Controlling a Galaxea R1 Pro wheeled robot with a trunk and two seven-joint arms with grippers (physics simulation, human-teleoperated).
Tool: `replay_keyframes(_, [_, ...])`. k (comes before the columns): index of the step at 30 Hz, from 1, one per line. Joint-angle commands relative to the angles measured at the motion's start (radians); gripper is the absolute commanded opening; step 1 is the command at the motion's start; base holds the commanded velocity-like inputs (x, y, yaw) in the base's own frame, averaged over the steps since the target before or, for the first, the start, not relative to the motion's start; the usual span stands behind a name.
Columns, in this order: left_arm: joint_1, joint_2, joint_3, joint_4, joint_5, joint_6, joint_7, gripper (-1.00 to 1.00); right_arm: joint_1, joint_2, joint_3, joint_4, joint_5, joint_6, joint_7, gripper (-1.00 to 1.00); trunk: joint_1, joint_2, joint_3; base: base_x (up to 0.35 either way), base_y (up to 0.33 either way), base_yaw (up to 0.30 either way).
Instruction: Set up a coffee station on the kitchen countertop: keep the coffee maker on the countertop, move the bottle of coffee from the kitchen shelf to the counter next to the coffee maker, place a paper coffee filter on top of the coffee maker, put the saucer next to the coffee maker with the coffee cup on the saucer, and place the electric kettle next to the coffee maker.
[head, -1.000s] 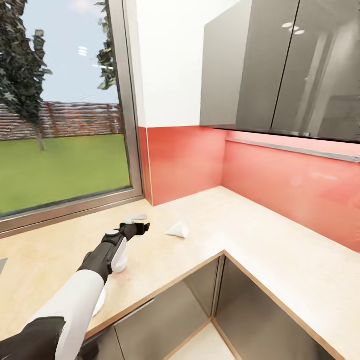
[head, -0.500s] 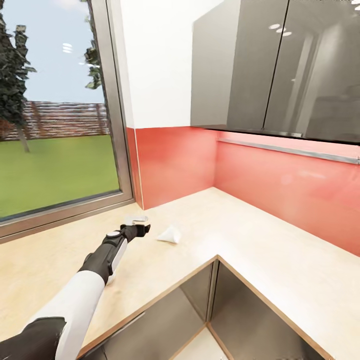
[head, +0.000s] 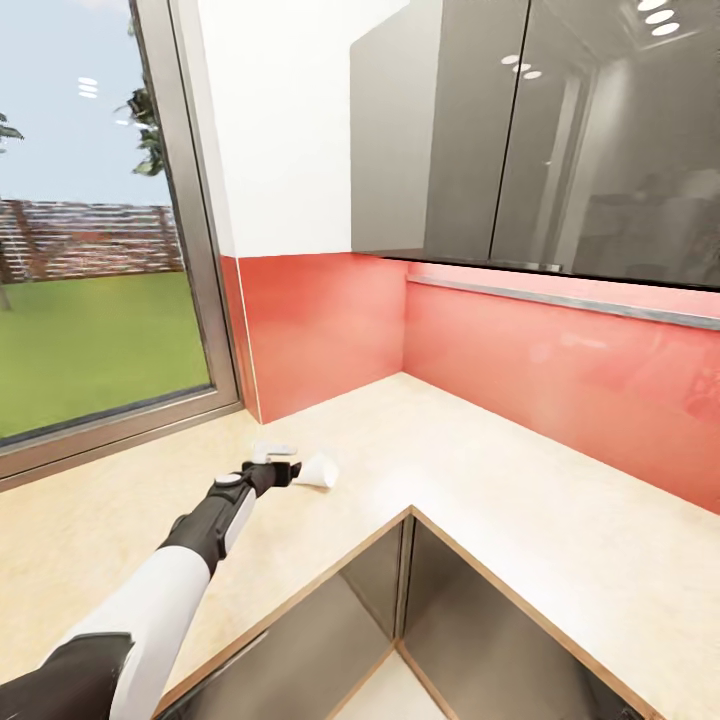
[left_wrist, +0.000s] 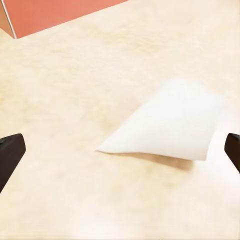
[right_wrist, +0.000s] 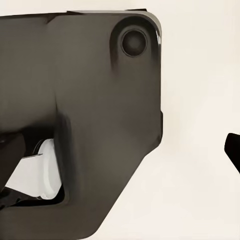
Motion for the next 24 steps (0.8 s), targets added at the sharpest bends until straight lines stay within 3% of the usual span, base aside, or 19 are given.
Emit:
replay_keyframes(1, [0.0, -0.001, 0.006, 0.009, -0.006, -0.013, -0.007, 1.0, 0.0, 0.0, 0.001, 0.001, -0.007, -0.004, 0.001, 1.0, 0.0, -0.001, 0.0, 0.0, 0.0, -0.015])
replay_keyframes(10, [0.029, -0.002, 0.006, 0.044, -0.004, -0.082, -0.007, 1.0, -0.003, 0.008, -0.001, 0.0, -0.005, -0.004, 0.002, 1.0, 0.0, -0.001, 0.0, 0.0, 0.0, -0.003])
replay_keyframes(17, [0.019, 0.0, 0.008, 0.034, -0.006, -0.046, -0.017, 1.0, -0.005, 0.025, 0.001, -0.001, -0.006, -0.004, 0.004, 1.0, 0.0, -0.001, 0.0, 0.0, 0.0, -0.009])
replay_keyframes(24, [0.02, 0.001, 0.005, 0.033, -0.007, -0.035, -0.015, 1.0, -0.004, 0.029, 0.001, -0.001, -0.006, -0.004, 0.005, 1.0, 0.0, -0.001, 0.0, 0.0, 0.0, -0.238])
